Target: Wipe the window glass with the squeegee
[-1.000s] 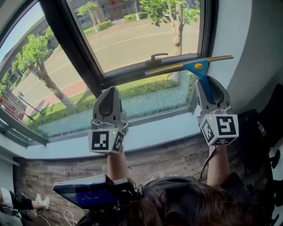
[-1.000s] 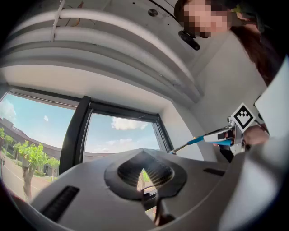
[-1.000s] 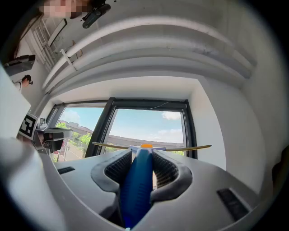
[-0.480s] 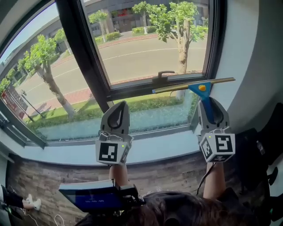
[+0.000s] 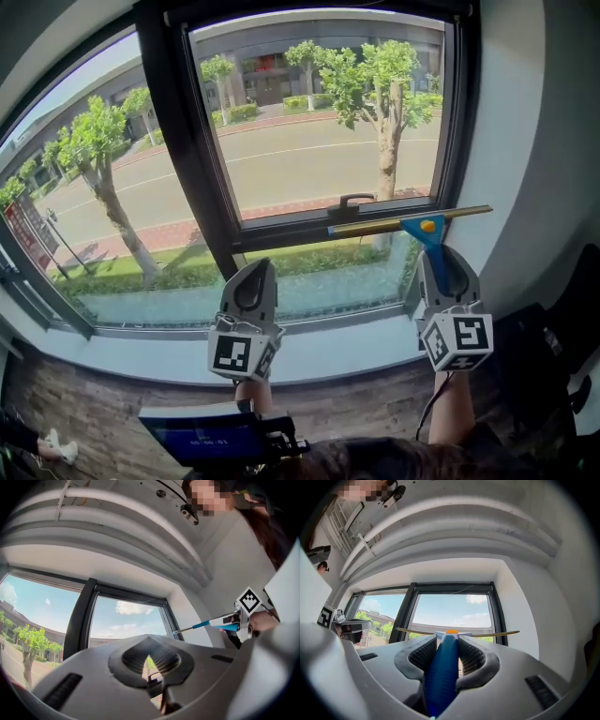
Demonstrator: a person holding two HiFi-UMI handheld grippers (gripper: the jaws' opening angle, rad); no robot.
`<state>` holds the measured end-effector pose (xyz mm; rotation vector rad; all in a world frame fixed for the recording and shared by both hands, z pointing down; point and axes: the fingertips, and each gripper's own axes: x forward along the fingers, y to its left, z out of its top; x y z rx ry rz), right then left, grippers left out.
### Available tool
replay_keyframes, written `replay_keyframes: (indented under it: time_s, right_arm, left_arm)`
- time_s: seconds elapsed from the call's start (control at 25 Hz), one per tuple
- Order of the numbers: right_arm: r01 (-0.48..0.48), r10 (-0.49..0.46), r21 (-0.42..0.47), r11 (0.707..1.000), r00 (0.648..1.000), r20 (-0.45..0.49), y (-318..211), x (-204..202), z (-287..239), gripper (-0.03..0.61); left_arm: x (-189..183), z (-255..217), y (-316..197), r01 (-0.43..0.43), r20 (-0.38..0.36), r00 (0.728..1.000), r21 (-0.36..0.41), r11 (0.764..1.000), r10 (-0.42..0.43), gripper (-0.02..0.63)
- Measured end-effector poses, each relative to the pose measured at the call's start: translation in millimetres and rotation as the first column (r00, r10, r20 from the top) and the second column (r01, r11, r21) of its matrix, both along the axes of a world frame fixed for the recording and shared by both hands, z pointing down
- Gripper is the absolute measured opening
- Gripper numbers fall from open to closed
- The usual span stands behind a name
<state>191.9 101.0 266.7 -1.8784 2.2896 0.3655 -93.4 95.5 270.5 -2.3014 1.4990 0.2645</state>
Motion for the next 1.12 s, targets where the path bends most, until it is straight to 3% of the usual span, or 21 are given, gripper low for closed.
replay_keyframes:
  time_s: [0.4,0.72,1.12]
  right_arm:
    - [-0.015,0.015,0.017,1.000,0.999,0.040,-17,-16,-3,0.143]
    - [-0.032,0.031,0.033,0.999,0.999,0.020,-24,-31,-10,0.143]
    - [-0.039,0.039,0.047,0.998,0.999,0.005,-51,-22,-15,0.143]
  left_arm:
    - [-26,10,-17,-0.004,-0.019,1.000,-0.005,1.000,0.004,0.002]
    - [-40,13,-28,-0.023,-0.019,1.000,-0.004,1.000,0.023,0.002]
    - [-24,4,-63,-0.034,-0.033,0.999,0.012,0.999,0.035,0.002]
